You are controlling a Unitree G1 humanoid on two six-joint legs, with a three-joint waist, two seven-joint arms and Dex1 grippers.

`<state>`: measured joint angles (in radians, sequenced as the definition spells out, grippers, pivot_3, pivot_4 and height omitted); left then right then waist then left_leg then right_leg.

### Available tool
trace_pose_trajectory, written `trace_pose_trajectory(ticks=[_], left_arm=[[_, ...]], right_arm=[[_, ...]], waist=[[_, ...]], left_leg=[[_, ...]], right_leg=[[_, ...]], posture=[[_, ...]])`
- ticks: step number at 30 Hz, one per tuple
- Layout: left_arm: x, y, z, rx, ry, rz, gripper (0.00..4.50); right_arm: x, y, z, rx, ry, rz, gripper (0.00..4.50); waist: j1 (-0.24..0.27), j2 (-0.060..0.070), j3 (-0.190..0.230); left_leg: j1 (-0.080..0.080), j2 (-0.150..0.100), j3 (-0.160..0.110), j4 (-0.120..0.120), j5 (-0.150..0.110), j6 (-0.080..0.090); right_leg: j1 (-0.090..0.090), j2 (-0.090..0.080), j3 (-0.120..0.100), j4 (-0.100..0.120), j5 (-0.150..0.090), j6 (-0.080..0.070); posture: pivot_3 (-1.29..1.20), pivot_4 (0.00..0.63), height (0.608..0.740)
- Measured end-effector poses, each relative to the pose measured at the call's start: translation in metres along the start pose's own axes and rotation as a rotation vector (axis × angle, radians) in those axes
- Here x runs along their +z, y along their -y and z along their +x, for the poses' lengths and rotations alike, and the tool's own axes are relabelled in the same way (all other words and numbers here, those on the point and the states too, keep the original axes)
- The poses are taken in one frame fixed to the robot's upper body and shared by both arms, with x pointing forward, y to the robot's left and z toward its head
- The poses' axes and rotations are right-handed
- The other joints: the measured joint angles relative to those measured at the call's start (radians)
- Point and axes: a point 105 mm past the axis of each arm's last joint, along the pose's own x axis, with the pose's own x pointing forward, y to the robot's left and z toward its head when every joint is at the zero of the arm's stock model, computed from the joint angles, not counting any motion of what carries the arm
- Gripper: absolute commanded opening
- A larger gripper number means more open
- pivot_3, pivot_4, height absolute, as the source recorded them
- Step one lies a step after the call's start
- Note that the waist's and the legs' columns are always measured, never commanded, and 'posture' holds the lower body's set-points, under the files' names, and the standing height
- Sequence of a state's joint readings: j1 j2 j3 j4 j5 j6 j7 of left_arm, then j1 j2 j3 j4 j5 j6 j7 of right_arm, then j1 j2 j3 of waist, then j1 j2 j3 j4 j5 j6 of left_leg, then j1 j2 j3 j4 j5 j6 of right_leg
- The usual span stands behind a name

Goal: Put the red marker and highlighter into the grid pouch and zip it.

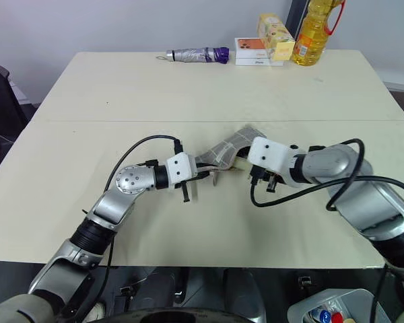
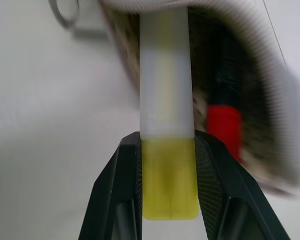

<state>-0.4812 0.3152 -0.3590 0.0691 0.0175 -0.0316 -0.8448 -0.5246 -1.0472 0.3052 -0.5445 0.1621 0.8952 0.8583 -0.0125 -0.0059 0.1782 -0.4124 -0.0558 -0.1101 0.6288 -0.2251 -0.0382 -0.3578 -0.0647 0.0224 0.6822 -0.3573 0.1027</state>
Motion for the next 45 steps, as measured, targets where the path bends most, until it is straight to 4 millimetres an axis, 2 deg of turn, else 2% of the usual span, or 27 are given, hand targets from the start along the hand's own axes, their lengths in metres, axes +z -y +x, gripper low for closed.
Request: trace_pose_trajectory(ticks=[1, 5, 6, 8, 13, 15, 18, 25, 31, 38, 45], left_arm=[[0.000, 0.000, 0.000, -0.003, -0.001, 0.004, 0.00], [0.003, 0.003, 0.004, -0.017, 0.007, 0.009, 0.00], [0.003, 0.003, 0.003, -0.015, 0.006, 0.011, 0.00], [0.002, 0.002, 0.003, -0.010, 0.005, 0.006, 0.00], [0.004, -0.007, 0.004, 0.056, 0.032, -0.125, 0.00], [0.005, -0.011, 0.005, 0.085, 0.046, -0.194, 0.00], [0.007, -0.016, 0.005, 0.118, 0.067, -0.265, 0.00], [0.013, -0.024, 0.008, 0.152, 0.105, -0.374, 0.00], [0.015, -0.025, 0.008, 0.151, 0.108, -0.382, 0.00], [0.023, -0.025, 0.009, 0.151, 0.137, -0.386, 0.00], [0.024, -0.024, 0.008, 0.142, 0.141, -0.407, 0.00]], right_arm=[[0.005, 0.000, 0.001, 0.007, 0.015, -0.005, 2.23], [0.016, -0.005, 0.000, 0.037, 0.054, -0.028, 4.26], [0.015, -0.004, 0.000, 0.034, 0.054, -0.024, 4.39], [0.015, 0.001, -0.005, 0.017, 0.065, 0.000, 4.39], [0.030, 0.021, -0.045, -0.058, 0.194, 0.086, 4.39], [0.029, 0.026, -0.057, -0.090, 0.223, 0.125, 4.39], [0.019, 0.027, -0.061, -0.108, 0.204, 0.176, 3.58], [0.011, 0.028, -0.049, -0.156, 0.213, 0.243, 0.05], [0.010, 0.039, -0.037, -0.257, 0.211, 0.249, 0.05], [0.009, 0.034, -0.021, -0.248, 0.186, 0.211, 0.05], [0.007, 0.035, -0.015, -0.274, 0.172, 0.185, 0.05]], waist=[[0.000, 0.000, 0.000], [0.003, 0.000, 0.000], [0.002, 0.000, 0.000], [0.002, 0.000, 0.000], [0.002, 0.000, 0.000], [0.003, 0.000, 0.000], [0.003, 0.000, 0.000], [0.001, 0.000, 0.000], [0.001, 0.000, 0.000], [0.001, 0.000, 0.000], [0.001, 0.000, 0.000]], left_leg=[[0.000, 0.000, 0.000, 0.000, 0.000, 0.000], [-0.002, 0.000, -0.001, 0.001, 0.000, 0.000], [-0.002, 0.000, -0.001, 0.001, 0.000, 0.000], [-0.002, 0.000, -0.001, 0.000, 0.000, 0.000], [-0.002, 0.000, -0.001, 0.001, 0.000, 0.000], [-0.002, 0.000, -0.001, 0.001, 0.000, 0.000], [-0.002, 0.000, -0.001, 0.001, 0.000, 0.000], [-0.002, 0.000, 0.000, 0.001, 0.000, 0.000], [-0.002, 0.000, -0.001, 0.001, 0.000, 0.000], [-0.002, 0.000, -0.001, 0.001, 0.000, 0.000], [-0.002, 0.000, -0.001, 0.001, 0.000, 0.000]], right_leg=[[0.000, 0.000, 0.000, 0.000, 0.000, 0.000], [0.000, 0.000, 0.000, 0.000, 0.000, 0.000], [-0.001, 0.000, 0.000, 0.000, 0.000, 0.000], [-0.001, 0.000, 0.000, 0.000, 0.000, 0.000], [-0.001, 0.000, 0.000, 0.000, 0.000, 0.000], [0.000, 0.000, -0.001, 0.000, 0.000, 0.000], [-0.001, 0.000, -0.001, 0.000, 0.000, 0.000], [-0.001, 0.000, -0.001, 0.000, 0.000, 0.000], [-0.001, 0.000, -0.001, 0.000, 0.000, 0.000], [-0.001, 0.000, 0.000, 0.000, 0.000, 0.000], [-0.001, 0.000, 0.000, 0.000, 0.000, 0.000]], posture=[[0.00, 0.150, 0.740], [0.00, 0.150, 0.740], [0.00, 0.150, 0.740], [0.00, 0.150, 0.740], [0.00, 0.150, 0.740], [0.00, 0.150, 0.740], [0.00, 0.150, 0.740], [0.00, 0.150, 0.740], [0.00, 0.150, 0.740], [0.00, 0.150, 0.740], [0.00, 0.150, 0.740]])
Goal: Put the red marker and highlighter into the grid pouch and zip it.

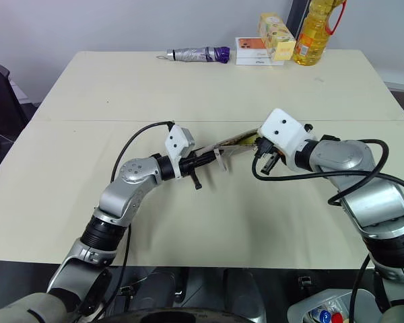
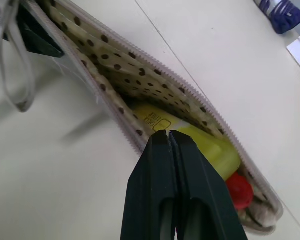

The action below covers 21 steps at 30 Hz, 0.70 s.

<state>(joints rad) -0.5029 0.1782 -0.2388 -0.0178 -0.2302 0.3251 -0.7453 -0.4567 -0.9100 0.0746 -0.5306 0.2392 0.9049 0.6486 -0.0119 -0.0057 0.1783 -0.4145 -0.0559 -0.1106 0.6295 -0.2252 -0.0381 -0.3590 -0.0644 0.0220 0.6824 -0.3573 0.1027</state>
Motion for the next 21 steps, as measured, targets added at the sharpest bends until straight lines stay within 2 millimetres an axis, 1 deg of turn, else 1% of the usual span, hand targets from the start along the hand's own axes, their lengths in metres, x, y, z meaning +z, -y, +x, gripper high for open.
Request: trace_pose_trajectory(ticks=[3, 5, 7, 10, 11, 13, 17, 21], left_arm=[[0.000, -0.001, -0.001, 0.002, -0.001, 0.003, 0.00], [0.000, -0.001, 0.000, 0.010, 0.000, 0.000, 0.00], [0.002, -0.003, 0.002, 0.033, 0.015, -0.033, 0.00], [0.010, -0.008, 0.006, 0.078, 0.071, -0.121, 0.00], [0.012, -0.012, 0.007, 0.097, 0.086, -0.146, 0.00], [0.015, -0.019, 0.006, 0.129, 0.103, -0.180, 0.00], [0.021, -0.024, 0.007, 0.149, 0.126, -0.205, 0.00], [0.020, -0.023, 0.008, 0.150, 0.120, -0.216, 0.00]], right_arm=[[0.005, -0.007, 0.002, 0.029, 0.029, 0.013, 0.05], [0.016, -0.019, 0.002, 0.094, 0.087, 0.035, 0.05], [0.031, -0.032, -0.002, 0.159, 0.171, 0.070, 0.05], [0.044, -0.040, -0.008, 0.208, 0.245, 0.125, 0.05], [0.046, -0.042, -0.009, 0.235, 0.261, 0.168, 0.29], [0.047, -0.045, -0.012, 0.265, 0.272, 0.229, 0.95], [0.046, -0.042, -0.008, 0.219, 0.273, 0.272, 2.93], [0.045, -0.043, 0.001, 0.180, 0.274, 0.313, 2.93]], waist=[[-0.001, 0.000, 0.000], [0.000, 0.000, 0.000], [0.001, 0.000, 0.000], [0.003, 0.000, 0.000], [0.003, 0.000, 0.000], [0.001, 0.000, 0.000], [-0.001, 0.000, 0.000], [-0.001, 0.000, 0.000]], left_leg=[[0.000, 0.000, 0.000, 0.000, 0.000, 0.000], [0.000, 0.000, 0.000, 0.000, 0.000, 0.000], [0.000, 0.000, 0.000, 0.000, 0.000, 0.000], [0.000, 0.000, -0.001, 0.001, 0.000, 0.000], [0.000, 0.000, -0.001, 0.001, 0.000, 0.000], [0.000, 0.000, -0.001, 0.001, 0.000, 0.000], [0.000, 0.000, -0.001, 0.000, 0.000, 0.000], [0.000, 0.000, 0.000, 0.000, 0.000, 0.000]], right_leg=[[0.000, 0.000, 0.000, 0.000, 0.000, 0.000], [0.000, 0.000, 0.000, 0.000, 0.000, 0.000], [0.000, 0.000, 0.000, 0.000, 0.000, 0.000], [0.000, 0.000, 0.000, 0.000, 0.000, 0.000], [0.001, 0.000, 0.000, 0.000, 0.000, 0.000], [0.000, 0.000, 0.000, 0.000, 0.000, 0.000], [0.000, 0.000, 0.000, 0.000, 0.000, 0.000], [0.000, 0.000, 0.000, 0.000, 0.000, 0.000]], posture=[[0.00, 0.150, 0.740], [0.00, 0.150, 0.740], [0.00, 0.150, 0.740], [0.00, 0.150, 0.740], [0.00, 0.150, 0.740], [0.00, 0.150, 0.740], [0.00, 0.150, 0.740], [0.00, 0.150, 0.740]])
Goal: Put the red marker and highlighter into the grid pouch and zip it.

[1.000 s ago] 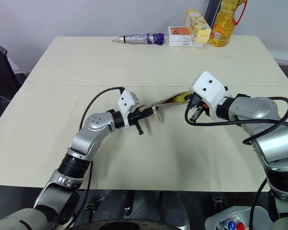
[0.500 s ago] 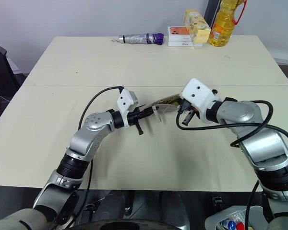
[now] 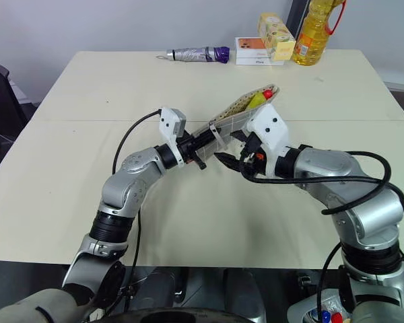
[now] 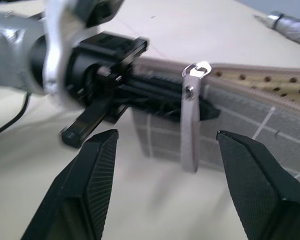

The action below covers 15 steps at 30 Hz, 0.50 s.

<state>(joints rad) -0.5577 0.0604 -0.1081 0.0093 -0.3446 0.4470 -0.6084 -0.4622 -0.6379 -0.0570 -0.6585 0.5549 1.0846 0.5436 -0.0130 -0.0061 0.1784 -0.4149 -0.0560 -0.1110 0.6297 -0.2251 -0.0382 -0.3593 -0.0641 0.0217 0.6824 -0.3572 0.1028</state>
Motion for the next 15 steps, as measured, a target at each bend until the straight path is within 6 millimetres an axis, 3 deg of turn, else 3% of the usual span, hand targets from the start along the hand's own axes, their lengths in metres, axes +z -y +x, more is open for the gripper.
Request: trace_pose_trajectory(ticks=[5, 8, 12, 15], left_arm=[[-0.001, 0.000, 0.000, 0.000, -0.003, -0.004, 0.00], [-0.001, 0.000, 0.000, 0.000, -0.003, -0.006, 0.00], [-0.001, -0.001, 0.000, 0.007, -0.004, -0.008, 0.00], [-0.002, -0.001, -0.002, 0.011, -0.008, -0.006, 0.00]], right_arm=[[-0.009, 0.001, 0.016, -0.032, 0.004, 0.069, 2.93], [-0.013, 0.004, 0.024, -0.053, 0.004, 0.102, 2.06], [-0.015, 0.009, 0.028, -0.080, 0.001, 0.121, 0.08], [-0.014, 0.013, 0.029, -0.097, 0.001, 0.116, 0.08]], waist=[[0.000, 0.000, 0.000], [0.000, 0.000, 0.000], [0.000, 0.000, 0.000], [0.000, 0.000, 0.000]], left_leg=[[0.000, 0.000, 0.000, 0.000, 0.000, 0.000], [0.000, 0.000, 0.000, 0.000, 0.000, 0.000], [0.000, 0.000, 0.000, 0.000, 0.000, 0.000], [0.000, 0.000, 0.000, -0.001, 0.000, 0.000]], right_leg=[[0.000, 0.000, 0.000, 0.000, 0.000, 0.000], [0.000, 0.000, 0.000, 0.000, 0.000, 0.000], [0.000, 0.000, 0.000, 0.000, 0.000, 0.000], [-0.001, 0.000, 0.000, 0.000, 0.000, 0.000]], posture=[[0.00, 0.150, 0.740], [0.00, 0.150, 0.740], [0.00, 0.150, 0.740], [0.00, 0.150, 0.740]])
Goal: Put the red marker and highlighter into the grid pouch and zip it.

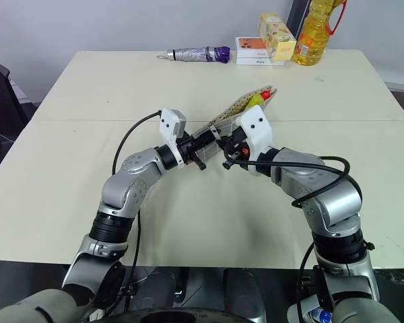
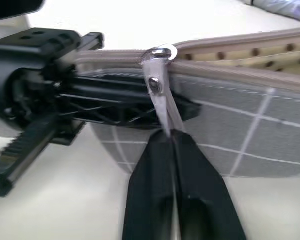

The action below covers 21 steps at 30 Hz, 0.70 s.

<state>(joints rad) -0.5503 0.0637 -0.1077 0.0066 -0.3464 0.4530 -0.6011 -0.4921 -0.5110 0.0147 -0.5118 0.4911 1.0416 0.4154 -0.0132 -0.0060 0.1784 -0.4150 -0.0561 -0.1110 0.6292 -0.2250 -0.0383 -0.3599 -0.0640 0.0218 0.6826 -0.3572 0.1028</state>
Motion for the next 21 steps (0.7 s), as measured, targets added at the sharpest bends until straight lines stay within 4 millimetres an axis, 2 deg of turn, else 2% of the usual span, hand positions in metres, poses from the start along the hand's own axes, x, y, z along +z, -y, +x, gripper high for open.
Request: trace_pose_trajectory(ticks=[3, 7, 12, 13, 16, 18, 21], left_arm=[[-0.002, -0.003, -0.004, 0.004, -0.018, 0.035, 0.00], [-0.009, -0.011, -0.016, 0.018, -0.060, 0.118, 0.00], [-0.009, -0.017, -0.028, 0.002, -0.074, 0.201, 0.00], [-0.009, -0.018, -0.029, 0.003, -0.076, 0.206, 0.00], [-0.011, -0.017, -0.030, -0.006, -0.080, 0.203, 0.00], [-0.012, -0.016, -0.031, -0.011, -0.078, 0.203, 0.00], [-0.012, -0.016, -0.032, -0.012, -0.079, 0.204, 0.00]], right_arm=[[0.000, 0.009, -0.005, -0.025, -0.024, -0.040, 0.08], [0.020, 0.041, -0.028, -0.136, -0.019, -0.150, 0.08], [0.031, 0.113, -0.077, -0.411, -0.088, -0.209, 0.08], [0.033, 0.121, -0.084, -0.448, -0.089, -0.216, 0.08], [0.030, 0.126, -0.089, -0.462, -0.097, -0.227, 0.08], [0.021, 0.124, -0.086, -0.438, -0.118, -0.223, 0.08], [0.019, 0.118, -0.080, -0.408, -0.115, -0.223, 0.08]], waist=[[0.000, 0.000, 0.000], [0.001, 0.000, 0.000], [0.002, 0.000, 0.000], [0.000, 0.000, 0.000], [-0.008, 0.001, 0.000], [-0.007, 0.001, -0.001], [-0.005, 0.001, -0.001]], left_leg=[[0.000, 0.000, 0.000, 0.000, 0.000, 0.000], [0.000, 0.000, 0.000, 0.000, 0.000, 0.000], [0.000, 0.000, 0.001, -0.001, 0.000, 0.000], [0.000, 0.000, 0.001, -0.001, 0.000, 0.000], [0.001, 0.001, 0.002, -0.001, 0.000, 0.000], [0.001, 0.001, 0.002, -0.001, 0.000, 0.000], [0.001, 0.001, 0.002, -0.001, 0.000, 0.000]], right_leg=[[0.000, 0.000, 0.000, 0.000, 0.000, 0.000], [-0.001, 0.000, 0.000, 0.000, 0.000, 0.000], [0.000, -0.001, 0.000, 0.000, 0.000, 0.000], [0.000, 0.000, 0.000, 0.000, 0.000, 0.000], [0.000, 0.000, 0.002, 0.000, 0.000, 0.000], [0.000, 0.000, 0.002, 0.001, 0.000, 0.000], [0.000, 0.000, 0.002, 0.001, 0.000, 0.000]], posture=[[0.00, 0.150, 0.740], [0.00, 0.150, 0.740], [0.00, 0.150, 0.740], [0.00, 0.150, 0.740], [0.00, 0.150, 0.740], [0.00, 0.150, 0.740], [0.00, 0.150, 0.740]])
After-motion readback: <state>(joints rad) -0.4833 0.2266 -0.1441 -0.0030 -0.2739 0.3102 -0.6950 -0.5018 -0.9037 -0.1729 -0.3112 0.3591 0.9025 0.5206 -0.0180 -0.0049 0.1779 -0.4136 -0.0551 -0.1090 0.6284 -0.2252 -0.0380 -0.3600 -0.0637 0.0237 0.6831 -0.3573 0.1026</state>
